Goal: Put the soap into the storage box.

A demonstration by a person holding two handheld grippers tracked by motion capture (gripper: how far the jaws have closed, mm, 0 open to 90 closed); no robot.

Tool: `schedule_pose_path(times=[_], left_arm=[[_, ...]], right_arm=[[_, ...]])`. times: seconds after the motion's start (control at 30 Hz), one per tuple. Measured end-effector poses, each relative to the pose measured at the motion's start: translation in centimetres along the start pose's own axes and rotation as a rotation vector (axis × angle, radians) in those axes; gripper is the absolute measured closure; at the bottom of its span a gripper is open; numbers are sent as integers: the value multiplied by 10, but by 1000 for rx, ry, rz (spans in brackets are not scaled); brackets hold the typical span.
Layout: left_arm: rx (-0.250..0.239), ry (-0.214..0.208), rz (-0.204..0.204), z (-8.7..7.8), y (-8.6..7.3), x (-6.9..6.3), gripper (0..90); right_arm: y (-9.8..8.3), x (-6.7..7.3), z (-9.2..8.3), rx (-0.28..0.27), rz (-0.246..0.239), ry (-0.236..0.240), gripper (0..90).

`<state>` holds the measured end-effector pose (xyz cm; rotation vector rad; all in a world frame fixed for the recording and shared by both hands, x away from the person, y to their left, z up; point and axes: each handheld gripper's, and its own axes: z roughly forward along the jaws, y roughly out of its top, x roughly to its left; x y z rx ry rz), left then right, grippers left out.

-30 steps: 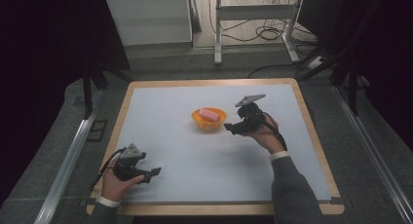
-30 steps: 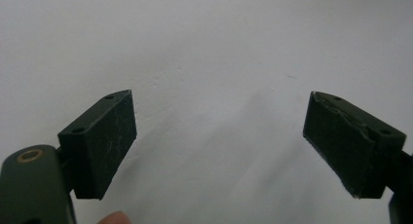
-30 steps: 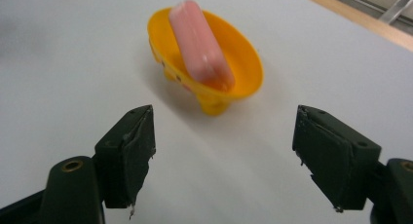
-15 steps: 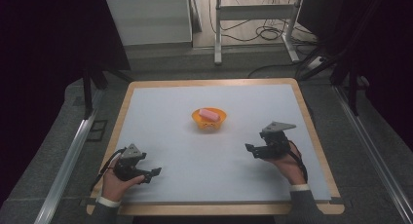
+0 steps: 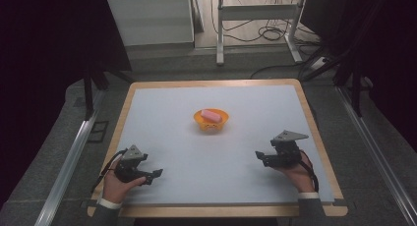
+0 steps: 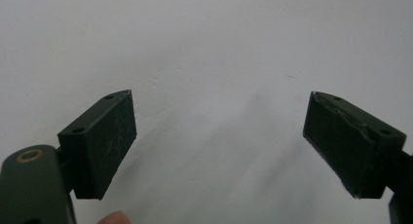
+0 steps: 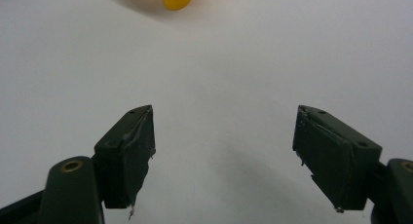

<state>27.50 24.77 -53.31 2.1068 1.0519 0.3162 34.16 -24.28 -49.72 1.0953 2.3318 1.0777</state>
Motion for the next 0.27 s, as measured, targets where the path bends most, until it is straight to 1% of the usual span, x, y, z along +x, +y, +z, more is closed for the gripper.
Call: schedule_pose_path(times=[0.2, 0.27], left_arm=[[-2, 3, -1, 0, 0, 0, 126], [-1, 4, 0, 0, 0, 0, 126]], right_arm=[[-1, 1, 2, 9, -10, -8, 221], [-1, 1, 2, 12, -13, -21, 216]])
